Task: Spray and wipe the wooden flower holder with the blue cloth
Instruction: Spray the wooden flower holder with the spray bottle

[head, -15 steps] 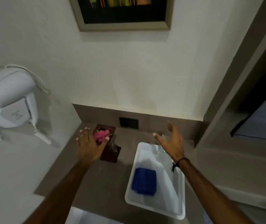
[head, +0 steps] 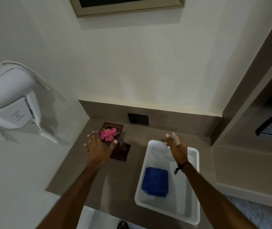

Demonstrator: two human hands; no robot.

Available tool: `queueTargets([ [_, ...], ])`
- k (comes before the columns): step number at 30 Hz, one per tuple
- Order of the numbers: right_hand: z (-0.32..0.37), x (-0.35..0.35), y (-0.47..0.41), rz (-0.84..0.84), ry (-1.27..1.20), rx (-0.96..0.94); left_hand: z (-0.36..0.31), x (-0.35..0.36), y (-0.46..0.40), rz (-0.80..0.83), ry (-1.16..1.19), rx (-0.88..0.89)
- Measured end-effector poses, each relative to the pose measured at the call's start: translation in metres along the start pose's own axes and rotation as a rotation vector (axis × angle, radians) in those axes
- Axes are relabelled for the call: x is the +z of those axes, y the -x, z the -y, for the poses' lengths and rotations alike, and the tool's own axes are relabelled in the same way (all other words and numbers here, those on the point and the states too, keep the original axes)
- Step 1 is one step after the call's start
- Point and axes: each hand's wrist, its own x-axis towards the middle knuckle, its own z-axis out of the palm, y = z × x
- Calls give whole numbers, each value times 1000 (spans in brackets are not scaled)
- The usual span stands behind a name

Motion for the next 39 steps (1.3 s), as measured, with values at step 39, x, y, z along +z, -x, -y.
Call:
queueTargets([
  [39,-18,-3,39,-152,160,161,2,5,-2,-39,132,7],
])
